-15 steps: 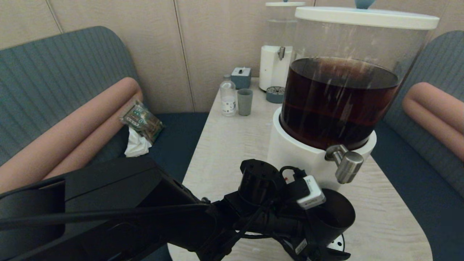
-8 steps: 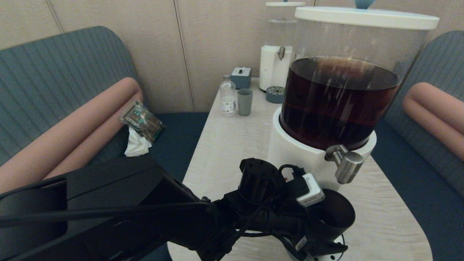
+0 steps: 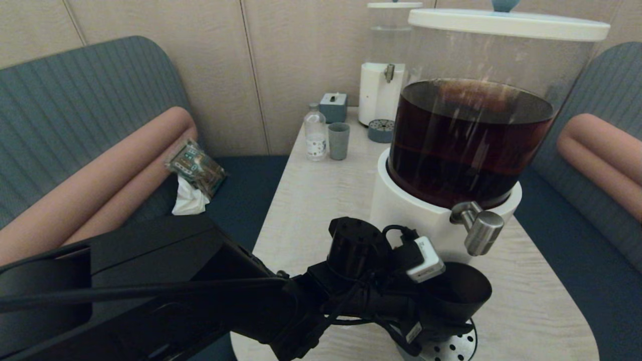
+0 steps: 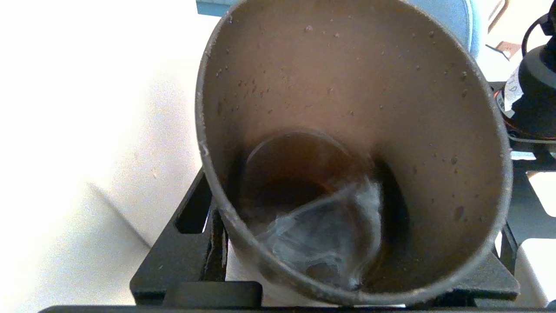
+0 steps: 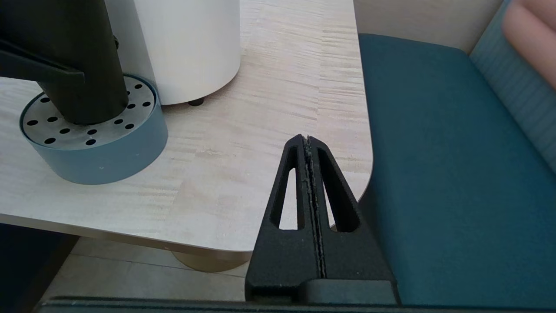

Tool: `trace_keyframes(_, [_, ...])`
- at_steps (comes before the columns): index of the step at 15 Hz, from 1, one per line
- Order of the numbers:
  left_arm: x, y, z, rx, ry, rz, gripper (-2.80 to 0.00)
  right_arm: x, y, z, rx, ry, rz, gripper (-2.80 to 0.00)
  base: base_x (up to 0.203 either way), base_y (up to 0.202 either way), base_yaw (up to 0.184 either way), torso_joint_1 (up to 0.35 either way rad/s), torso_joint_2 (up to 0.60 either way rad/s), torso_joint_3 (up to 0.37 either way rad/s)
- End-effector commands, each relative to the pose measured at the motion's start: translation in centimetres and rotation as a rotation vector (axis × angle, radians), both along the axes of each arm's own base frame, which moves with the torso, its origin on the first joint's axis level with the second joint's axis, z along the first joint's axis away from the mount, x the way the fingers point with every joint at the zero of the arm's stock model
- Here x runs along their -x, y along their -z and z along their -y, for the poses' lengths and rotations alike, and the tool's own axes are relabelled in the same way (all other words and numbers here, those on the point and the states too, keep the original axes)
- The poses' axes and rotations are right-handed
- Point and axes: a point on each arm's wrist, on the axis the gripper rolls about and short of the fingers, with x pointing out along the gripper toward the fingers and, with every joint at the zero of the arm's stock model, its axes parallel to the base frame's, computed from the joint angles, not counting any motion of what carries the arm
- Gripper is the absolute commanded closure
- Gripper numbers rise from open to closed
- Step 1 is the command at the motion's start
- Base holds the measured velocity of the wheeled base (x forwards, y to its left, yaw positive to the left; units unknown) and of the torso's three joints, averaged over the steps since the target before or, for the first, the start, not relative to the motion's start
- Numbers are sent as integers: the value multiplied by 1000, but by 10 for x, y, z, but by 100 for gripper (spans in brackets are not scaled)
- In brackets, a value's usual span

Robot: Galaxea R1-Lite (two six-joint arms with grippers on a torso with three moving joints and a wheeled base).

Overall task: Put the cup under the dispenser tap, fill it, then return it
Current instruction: Place the cup next to the water dispenser

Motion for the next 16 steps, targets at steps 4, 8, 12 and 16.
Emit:
trace_keyframes(4, [8,-5,-5,-1,4,1,0,0,2,0,1,-1,-4,0,0,0,0,0,0,0])
trace_keyframes(8, [13,-10,-11,17,-2,0,0,0,2,0,1,-1,-4,0,0,0,0,0,0,0])
trace_keyframes(12, [20,-20,-20,41,-10,-9,0,0,2,0,1,-1,-4,0,0,0,0,0,0,0])
trace_keyframes(16, [29,-25,-38,30,-32,-35,0,0,2,0,1,-1,-4,0,0,0,0,0,0,0])
